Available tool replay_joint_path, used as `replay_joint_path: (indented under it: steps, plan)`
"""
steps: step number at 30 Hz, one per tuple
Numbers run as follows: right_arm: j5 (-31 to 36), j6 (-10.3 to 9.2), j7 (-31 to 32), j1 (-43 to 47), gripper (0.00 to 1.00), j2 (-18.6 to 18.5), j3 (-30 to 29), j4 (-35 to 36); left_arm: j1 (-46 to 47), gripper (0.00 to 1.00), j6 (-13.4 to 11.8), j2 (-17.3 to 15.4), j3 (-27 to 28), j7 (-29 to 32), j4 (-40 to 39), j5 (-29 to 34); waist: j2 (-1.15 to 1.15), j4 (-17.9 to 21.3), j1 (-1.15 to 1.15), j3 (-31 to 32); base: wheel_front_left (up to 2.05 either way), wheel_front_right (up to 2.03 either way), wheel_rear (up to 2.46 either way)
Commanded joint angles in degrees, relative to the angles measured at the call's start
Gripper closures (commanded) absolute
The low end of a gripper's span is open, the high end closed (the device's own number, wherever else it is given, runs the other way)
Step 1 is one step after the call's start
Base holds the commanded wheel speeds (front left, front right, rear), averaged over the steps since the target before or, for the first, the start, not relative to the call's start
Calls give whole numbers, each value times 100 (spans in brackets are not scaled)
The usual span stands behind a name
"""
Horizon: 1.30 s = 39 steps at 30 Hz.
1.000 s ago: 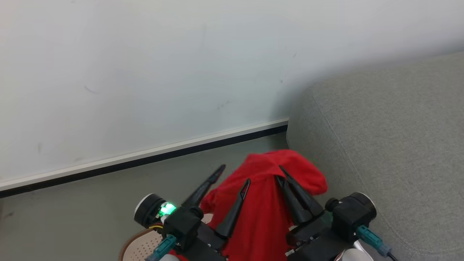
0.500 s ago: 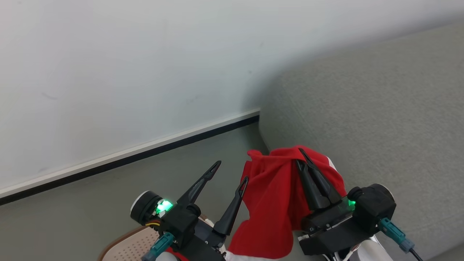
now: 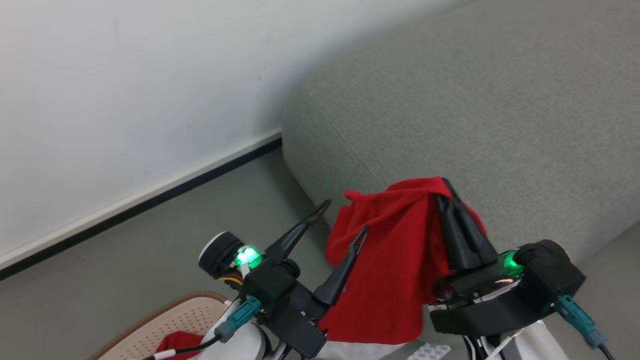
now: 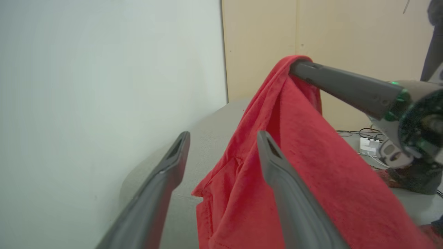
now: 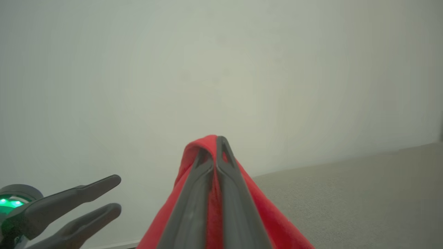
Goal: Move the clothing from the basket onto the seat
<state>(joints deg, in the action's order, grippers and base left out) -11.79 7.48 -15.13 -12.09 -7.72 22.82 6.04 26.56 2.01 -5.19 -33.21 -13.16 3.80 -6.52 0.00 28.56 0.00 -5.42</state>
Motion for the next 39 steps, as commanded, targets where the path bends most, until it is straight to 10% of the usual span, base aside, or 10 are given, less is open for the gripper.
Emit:
replay_joint_path:
  steps: [1, 39]
  plan:
    - [88, 2, -9, 71, 100, 66, -88, 90, 125, 0, 58, -11, -55, -7, 84, 29, 0, 267, 0, -323, 0, 0, 0]
    - [337, 2, -9, 323, 100, 488, -692, 716, 675, 0, 363, -358, -452, -104, 256, -257, 0, 346, 0, -1024, 9, 9, 9]
